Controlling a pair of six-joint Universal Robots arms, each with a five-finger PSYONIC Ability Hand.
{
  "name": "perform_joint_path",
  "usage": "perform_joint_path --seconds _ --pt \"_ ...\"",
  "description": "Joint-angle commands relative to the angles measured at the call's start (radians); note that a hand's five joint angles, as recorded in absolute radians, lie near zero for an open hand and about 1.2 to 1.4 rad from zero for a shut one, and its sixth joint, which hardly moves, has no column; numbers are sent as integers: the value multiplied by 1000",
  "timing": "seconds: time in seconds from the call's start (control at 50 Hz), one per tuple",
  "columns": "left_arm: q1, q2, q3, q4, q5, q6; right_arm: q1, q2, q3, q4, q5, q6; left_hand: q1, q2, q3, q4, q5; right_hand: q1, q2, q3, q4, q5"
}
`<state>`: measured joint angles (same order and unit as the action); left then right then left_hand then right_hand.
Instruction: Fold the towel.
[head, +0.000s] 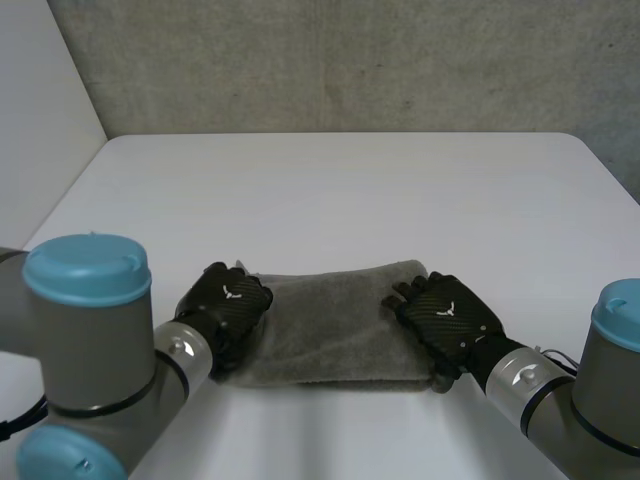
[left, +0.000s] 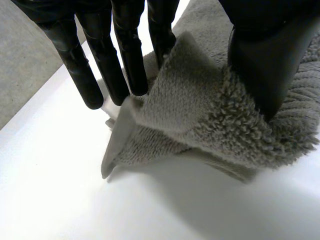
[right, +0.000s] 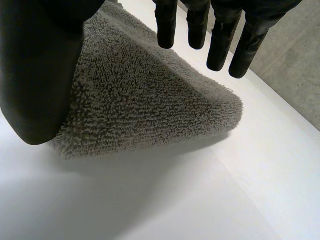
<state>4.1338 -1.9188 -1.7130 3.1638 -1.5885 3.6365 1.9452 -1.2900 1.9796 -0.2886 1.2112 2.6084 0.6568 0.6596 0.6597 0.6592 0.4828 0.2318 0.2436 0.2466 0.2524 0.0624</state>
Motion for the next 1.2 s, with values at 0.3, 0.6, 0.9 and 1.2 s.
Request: perform_joint_path --seconds 0.3,0.6,0.9,1.2 --pt "78 164 -217 188 -2 -15 12 -3 68 -78 1 12 -44 -47 -47 -46 -45 91 79 76 70 86" --pt "72 126 -243 211 7 -64 6 -2 84 -124 51 -2 -41 -44 -44 -43 -42 279 267 264 258 274" --pt "128 314 -290 219 62 -61 11 0 79 -124 50 -2 -479 -481 -481 -481 -479 279 267 264 258 274" --pt "144 383 -453 200 220 80 11 -2 79 -124 47 -2 -323 -326 -326 -325 -324 279 267 264 258 274"
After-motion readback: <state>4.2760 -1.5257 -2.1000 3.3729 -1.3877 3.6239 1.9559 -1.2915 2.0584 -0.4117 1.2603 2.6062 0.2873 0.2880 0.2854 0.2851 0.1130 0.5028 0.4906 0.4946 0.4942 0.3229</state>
